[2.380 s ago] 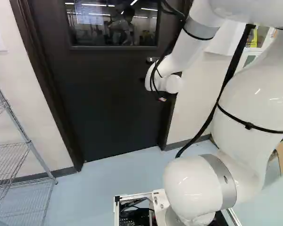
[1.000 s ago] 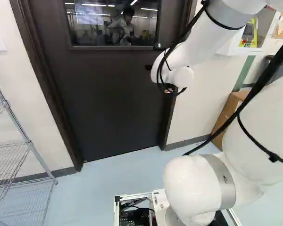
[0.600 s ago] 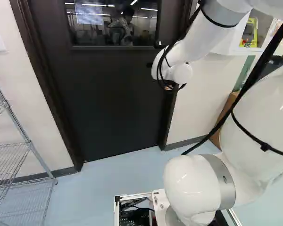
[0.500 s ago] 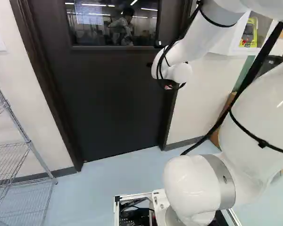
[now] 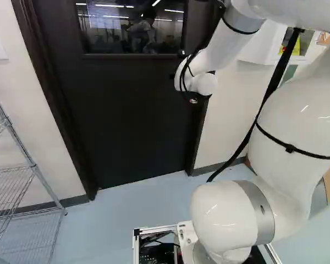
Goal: Open the door and move inside
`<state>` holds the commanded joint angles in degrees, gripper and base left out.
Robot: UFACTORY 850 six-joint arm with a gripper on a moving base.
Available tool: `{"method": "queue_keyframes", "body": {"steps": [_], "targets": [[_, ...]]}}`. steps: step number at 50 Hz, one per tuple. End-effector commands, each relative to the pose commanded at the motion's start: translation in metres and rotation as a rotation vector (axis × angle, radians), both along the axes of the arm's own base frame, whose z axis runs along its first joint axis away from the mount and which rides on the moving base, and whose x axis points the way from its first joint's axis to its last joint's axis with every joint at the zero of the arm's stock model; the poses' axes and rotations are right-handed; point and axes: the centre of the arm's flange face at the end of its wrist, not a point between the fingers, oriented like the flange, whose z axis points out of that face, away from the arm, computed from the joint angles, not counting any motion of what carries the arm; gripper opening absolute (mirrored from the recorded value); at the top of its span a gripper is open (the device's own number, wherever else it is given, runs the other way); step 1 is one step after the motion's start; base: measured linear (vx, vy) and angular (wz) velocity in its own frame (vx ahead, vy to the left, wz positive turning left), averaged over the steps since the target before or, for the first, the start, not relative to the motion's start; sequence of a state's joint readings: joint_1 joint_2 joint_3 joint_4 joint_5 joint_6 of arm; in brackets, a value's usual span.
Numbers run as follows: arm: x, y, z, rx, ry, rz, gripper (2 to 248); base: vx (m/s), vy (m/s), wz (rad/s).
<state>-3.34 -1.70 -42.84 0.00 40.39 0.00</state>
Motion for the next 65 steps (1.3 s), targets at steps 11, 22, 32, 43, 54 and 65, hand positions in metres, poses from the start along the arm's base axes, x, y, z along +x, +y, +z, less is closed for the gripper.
{"method": "queue_keyframes", "body": {"steps": [11, 22, 32, 43, 54, 65], "targets": [[0.01, 0.004, -0.012, 0.001, 0.023, 0.01, 247, 0.0, 0.0, 0.0], [0.012, 0.005, -0.024, 0.002, 0.047, 0.01, 247, 0.0, 0.0, 0.0], [0.013, 0.005, -0.035, 0.004, 0.069, 0.01, 247, 0.0, 0.0, 0.0], [0.014, 0.005, -0.046, 0.005, 0.092, 0.01, 247, 0.0, 0.0, 0.0], [0.015, 0.004, -0.058, 0.006, 0.116, 0.01, 247, 0.0, 0.0, 0.0], [0.016, 0.004, -0.068, 0.007, 0.136, 0.01, 247, 0.0, 0.0, 0.0]]}}
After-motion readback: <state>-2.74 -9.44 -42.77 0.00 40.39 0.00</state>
